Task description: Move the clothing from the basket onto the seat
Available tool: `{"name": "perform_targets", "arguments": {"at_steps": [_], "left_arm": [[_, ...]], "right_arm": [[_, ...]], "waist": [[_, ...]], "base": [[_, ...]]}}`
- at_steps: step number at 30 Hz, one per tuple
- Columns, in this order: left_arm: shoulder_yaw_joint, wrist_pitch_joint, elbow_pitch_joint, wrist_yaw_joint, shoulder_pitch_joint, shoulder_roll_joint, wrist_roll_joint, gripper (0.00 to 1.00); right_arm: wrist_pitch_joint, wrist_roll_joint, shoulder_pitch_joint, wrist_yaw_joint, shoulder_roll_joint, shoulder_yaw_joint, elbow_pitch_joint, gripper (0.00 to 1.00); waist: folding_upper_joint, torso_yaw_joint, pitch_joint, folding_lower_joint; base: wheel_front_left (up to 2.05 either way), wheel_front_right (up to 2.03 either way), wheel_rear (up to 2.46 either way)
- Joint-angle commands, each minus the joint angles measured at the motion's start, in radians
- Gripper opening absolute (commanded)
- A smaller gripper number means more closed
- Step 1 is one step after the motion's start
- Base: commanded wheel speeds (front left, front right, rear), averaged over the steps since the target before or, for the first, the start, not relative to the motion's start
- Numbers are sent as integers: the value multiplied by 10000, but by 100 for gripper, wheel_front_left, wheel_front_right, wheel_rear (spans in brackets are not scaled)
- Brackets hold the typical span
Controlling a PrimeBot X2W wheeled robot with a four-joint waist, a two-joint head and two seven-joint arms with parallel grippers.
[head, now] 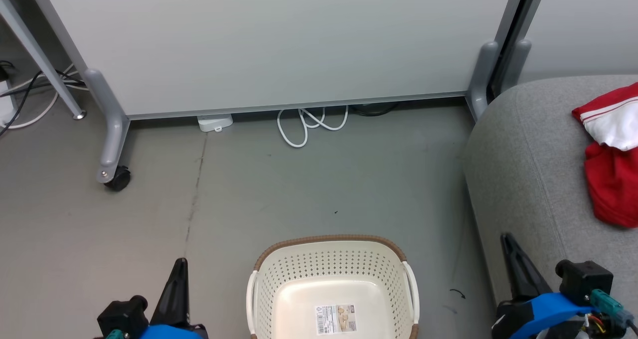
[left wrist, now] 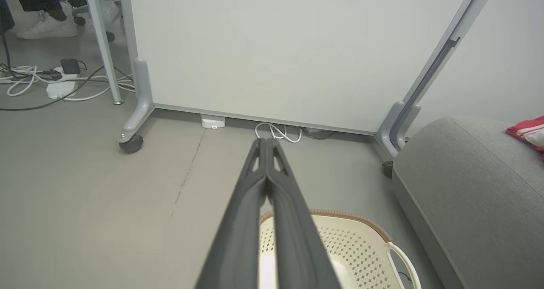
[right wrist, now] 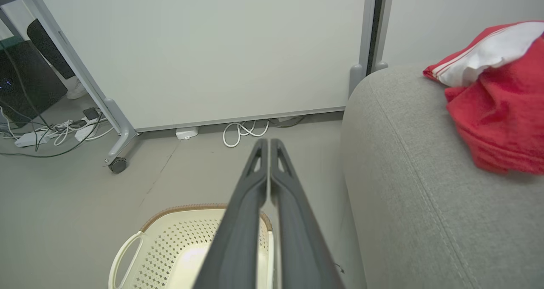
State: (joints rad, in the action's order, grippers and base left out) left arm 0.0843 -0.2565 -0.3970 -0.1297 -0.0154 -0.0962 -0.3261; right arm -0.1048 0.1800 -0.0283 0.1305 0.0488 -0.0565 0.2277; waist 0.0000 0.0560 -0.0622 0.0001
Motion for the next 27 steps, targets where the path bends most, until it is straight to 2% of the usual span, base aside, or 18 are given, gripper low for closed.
{"name": "perform_targets", "arguments": {"at_steps": [1, 27], "left_arm": [[-4, 10, -15, 0, 14, 9, -28, 0], [-624, 1166, 453, -4, -296, 149, -4105, 0]], "right_arm": [[10, 30, 0, 0, -2, -3, 31, 0], [702, 4557, -279, 1, 3, -188, 97, 0]], "waist": [[0, -1, 1, 0], [0, -115, 121, 0]], "base": [[0, 0, 0], [0, 0, 0]]}}
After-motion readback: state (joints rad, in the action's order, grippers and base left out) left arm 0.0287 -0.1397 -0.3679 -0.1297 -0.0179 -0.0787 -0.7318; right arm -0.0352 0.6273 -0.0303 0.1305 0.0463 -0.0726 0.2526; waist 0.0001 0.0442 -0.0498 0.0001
